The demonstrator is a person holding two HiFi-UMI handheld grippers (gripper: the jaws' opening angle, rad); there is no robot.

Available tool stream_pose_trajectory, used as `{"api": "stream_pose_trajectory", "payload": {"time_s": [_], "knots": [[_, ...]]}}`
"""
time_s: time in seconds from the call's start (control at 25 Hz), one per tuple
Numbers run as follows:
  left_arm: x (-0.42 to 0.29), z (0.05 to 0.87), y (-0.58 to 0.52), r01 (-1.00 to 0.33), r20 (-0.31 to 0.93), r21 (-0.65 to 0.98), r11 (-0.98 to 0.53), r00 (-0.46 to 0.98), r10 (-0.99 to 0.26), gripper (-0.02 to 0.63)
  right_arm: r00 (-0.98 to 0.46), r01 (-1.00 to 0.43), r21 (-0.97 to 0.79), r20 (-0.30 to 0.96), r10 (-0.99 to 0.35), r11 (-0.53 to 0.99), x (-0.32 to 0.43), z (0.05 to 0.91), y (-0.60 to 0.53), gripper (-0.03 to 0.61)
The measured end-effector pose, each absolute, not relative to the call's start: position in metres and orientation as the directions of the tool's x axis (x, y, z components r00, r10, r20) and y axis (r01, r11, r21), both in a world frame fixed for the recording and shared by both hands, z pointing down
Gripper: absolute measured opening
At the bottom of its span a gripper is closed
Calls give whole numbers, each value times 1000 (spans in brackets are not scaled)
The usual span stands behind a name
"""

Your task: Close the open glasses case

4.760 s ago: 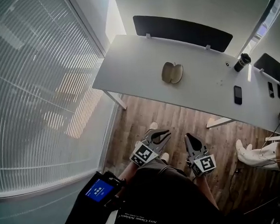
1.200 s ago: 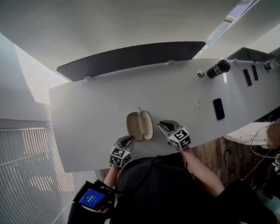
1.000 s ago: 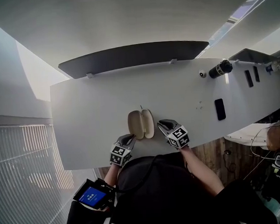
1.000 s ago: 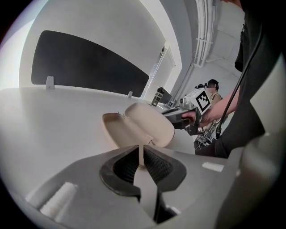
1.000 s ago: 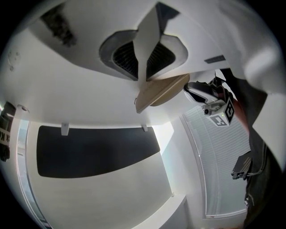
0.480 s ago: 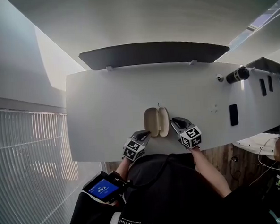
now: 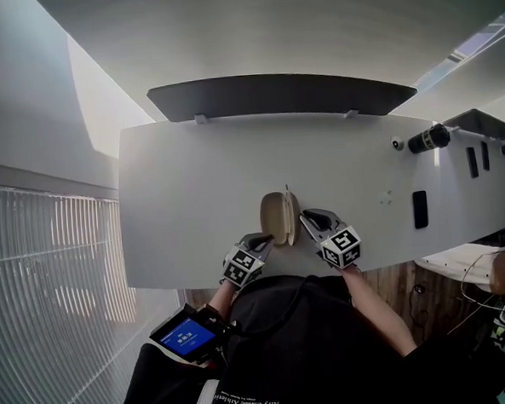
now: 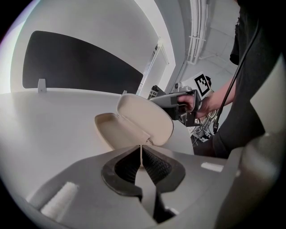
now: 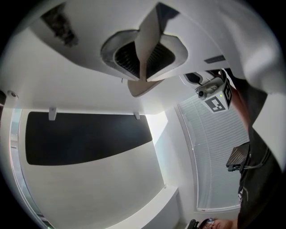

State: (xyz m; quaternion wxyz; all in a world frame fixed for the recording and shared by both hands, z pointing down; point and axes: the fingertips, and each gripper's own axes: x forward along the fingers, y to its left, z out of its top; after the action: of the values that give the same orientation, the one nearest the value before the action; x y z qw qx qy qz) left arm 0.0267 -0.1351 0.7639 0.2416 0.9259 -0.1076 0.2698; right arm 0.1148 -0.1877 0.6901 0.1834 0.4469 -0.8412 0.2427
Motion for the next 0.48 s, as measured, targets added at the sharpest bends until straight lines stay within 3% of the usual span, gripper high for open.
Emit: {"api": "stream_pose_trajectory", "payload": {"time_s": [0.48], "knots": [[28,760,-136,-334,537,408,-850,841,-73,20,-609,-778,-253,529,-591,575,74,688,-196,49]]}}
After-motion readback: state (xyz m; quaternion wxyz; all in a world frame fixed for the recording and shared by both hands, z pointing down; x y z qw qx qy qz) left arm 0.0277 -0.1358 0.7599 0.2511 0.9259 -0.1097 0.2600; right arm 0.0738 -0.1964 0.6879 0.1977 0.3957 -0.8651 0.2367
